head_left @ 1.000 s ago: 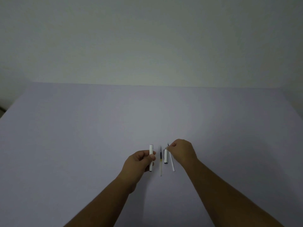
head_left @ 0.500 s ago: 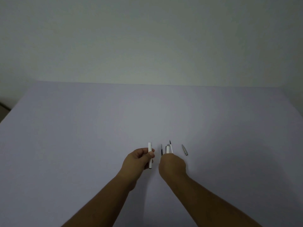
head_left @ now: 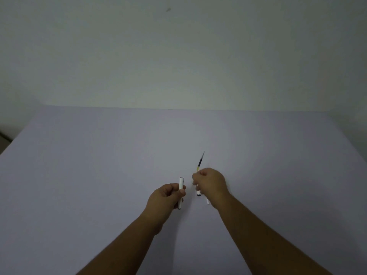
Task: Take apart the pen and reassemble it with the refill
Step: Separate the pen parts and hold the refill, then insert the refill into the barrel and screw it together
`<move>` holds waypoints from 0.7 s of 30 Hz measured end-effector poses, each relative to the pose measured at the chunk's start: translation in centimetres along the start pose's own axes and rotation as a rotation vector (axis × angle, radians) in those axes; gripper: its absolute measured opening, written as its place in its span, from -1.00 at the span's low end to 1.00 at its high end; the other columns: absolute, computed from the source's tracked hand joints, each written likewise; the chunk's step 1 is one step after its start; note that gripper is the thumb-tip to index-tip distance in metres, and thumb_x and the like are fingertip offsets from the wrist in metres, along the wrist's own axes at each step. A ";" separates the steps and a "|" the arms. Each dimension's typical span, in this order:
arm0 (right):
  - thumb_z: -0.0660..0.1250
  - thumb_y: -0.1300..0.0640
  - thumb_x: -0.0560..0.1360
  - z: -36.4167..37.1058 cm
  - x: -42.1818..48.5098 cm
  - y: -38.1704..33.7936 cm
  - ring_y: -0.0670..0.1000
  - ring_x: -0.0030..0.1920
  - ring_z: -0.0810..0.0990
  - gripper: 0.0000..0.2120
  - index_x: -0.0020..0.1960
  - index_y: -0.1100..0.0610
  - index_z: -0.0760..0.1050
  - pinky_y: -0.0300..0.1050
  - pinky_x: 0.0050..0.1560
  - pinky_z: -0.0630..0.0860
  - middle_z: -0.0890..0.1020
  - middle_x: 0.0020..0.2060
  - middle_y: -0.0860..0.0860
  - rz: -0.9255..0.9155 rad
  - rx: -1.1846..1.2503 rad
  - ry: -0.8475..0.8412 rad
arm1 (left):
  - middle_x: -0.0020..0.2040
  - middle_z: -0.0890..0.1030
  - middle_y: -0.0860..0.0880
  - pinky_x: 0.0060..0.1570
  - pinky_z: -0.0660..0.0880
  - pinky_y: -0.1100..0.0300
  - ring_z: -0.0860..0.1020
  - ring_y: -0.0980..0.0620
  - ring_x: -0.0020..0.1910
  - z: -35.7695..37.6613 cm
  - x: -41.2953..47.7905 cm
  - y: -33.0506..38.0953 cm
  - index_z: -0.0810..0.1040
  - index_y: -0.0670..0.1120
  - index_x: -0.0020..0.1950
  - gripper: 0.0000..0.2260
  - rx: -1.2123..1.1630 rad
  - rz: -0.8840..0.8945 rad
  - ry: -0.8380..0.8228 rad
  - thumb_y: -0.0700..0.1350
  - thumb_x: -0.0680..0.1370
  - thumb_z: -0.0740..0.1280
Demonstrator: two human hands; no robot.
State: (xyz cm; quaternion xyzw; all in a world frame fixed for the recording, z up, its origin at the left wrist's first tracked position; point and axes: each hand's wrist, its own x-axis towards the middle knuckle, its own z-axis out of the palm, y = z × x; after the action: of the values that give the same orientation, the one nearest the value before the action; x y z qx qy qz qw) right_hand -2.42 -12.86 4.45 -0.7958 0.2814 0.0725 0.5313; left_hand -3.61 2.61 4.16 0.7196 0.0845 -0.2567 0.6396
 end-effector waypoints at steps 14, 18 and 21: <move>0.37 0.15 0.38 -3.6 -1.3 -2.6 -0.10 -0.38 0.51 -0.92 -0.29 0.05 0.59 -0.24 -0.33 0.42 0.62 -0.37 -0.05 -0.160 0.123 -0.107 | -0.19 0.65 -0.07 -0.07 0.58 0.09 0.56 -0.02 -0.19 1.8 -1.0 1.1 0.64 0.09 -0.19 -0.91 0.101 0.055 -0.042 -0.07 0.49 0.38; 0.38 0.20 0.36 -4.1 -1.9 -2.4 -0.07 -0.19 0.59 -0.92 -0.28 0.06 0.61 -0.18 -0.13 0.50 0.67 -0.23 -0.02 -0.252 0.064 -0.221 | -0.20 0.65 -0.02 -0.08 0.59 0.12 0.58 -0.01 -0.18 2.0 -1.1 1.3 0.65 0.12 -0.16 -0.89 0.090 0.085 -0.057 -0.08 0.50 0.37; 0.34 0.29 0.36 -4.4 -1.9 -2.1 -0.13 -0.12 0.63 -0.79 -0.30 0.00 0.62 -0.27 -0.09 0.51 0.69 -0.23 -0.09 -0.289 0.069 -0.252 | -0.13 0.67 0.01 -0.03 0.58 0.12 0.60 -0.03 -0.10 2.1 -1.1 1.4 0.65 0.08 -0.07 -0.90 0.106 0.103 -0.051 -0.09 0.51 0.36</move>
State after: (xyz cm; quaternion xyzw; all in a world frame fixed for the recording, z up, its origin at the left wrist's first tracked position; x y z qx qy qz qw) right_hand -3.76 -15.50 8.81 -0.7938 0.0978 0.0850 0.5943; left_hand -4.50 0.55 5.83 0.7491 0.0174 -0.2458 0.6149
